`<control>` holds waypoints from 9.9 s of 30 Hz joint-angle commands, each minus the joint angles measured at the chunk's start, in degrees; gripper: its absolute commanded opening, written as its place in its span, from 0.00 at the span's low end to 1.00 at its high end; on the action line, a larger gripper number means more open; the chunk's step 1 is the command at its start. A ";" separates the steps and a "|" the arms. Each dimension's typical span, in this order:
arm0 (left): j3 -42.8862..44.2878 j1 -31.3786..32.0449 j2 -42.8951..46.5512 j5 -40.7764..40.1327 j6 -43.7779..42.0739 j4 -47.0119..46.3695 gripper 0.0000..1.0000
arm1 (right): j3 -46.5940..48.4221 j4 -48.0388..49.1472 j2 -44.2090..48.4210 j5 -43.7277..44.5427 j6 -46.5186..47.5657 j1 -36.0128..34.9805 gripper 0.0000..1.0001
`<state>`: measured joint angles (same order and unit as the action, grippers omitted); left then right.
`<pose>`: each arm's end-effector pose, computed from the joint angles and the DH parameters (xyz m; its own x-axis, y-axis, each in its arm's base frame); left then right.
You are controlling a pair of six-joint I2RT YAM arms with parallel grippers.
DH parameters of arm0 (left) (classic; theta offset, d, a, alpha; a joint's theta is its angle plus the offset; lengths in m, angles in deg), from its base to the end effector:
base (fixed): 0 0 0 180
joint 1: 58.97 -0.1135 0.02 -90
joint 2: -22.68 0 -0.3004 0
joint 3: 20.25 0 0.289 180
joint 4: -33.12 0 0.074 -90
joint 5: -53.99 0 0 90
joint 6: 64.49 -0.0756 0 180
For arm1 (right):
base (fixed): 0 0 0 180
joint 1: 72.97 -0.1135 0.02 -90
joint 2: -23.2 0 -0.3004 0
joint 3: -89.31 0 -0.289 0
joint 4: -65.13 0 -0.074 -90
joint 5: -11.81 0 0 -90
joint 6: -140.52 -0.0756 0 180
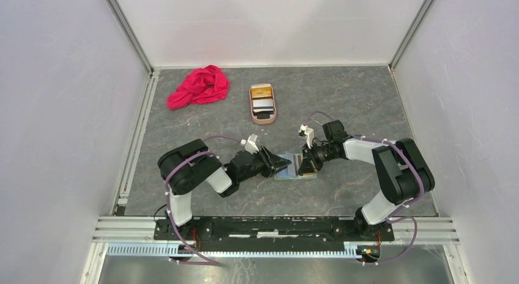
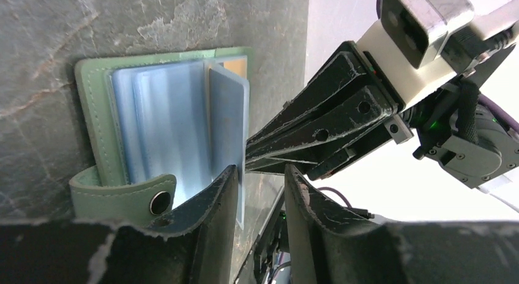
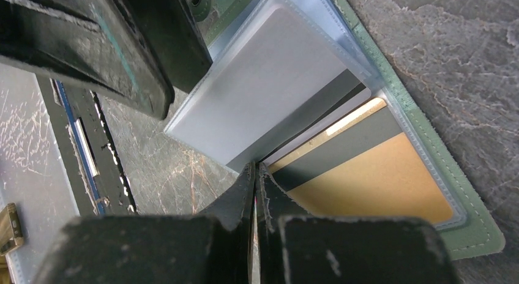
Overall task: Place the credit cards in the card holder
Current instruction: Open the card holder at the center of the board, then move the storage box to the center of the board, then pick up the credit card from the storage box.
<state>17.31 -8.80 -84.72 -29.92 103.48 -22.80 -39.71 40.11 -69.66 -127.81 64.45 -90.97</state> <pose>0.2207 -0.2772 0.0930 -0.8435 -0.5071 -0.1773 0.0222 0.2969 -0.9546 0.2660 0.1470 0.1075 -0.7325 -0.4020 -0.5495 -0.6808 0.4400 0.5856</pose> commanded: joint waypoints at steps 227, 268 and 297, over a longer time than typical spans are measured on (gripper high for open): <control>42.07 -21.95 27.23 3.22 -61.21 75.92 1.00 | 39.96 -13.53 -3.76 11.97 19.41 2.71 0.67; 79.77 -9.81 -17.42 -20.54 -98.26 98.72 0.85 | 15.82 -13.36 6.66 -10.38 20.26 9.89 0.67; 83.36 -9.98 -19.75 -24.61 -97.91 102.11 0.66 | 16.70 -15.70 5.76 -12.95 21.72 11.36 0.66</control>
<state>98.31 -18.65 -105.59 -53.50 6.78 79.30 -25.28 24.72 -63.98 -139.00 84.93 -79.93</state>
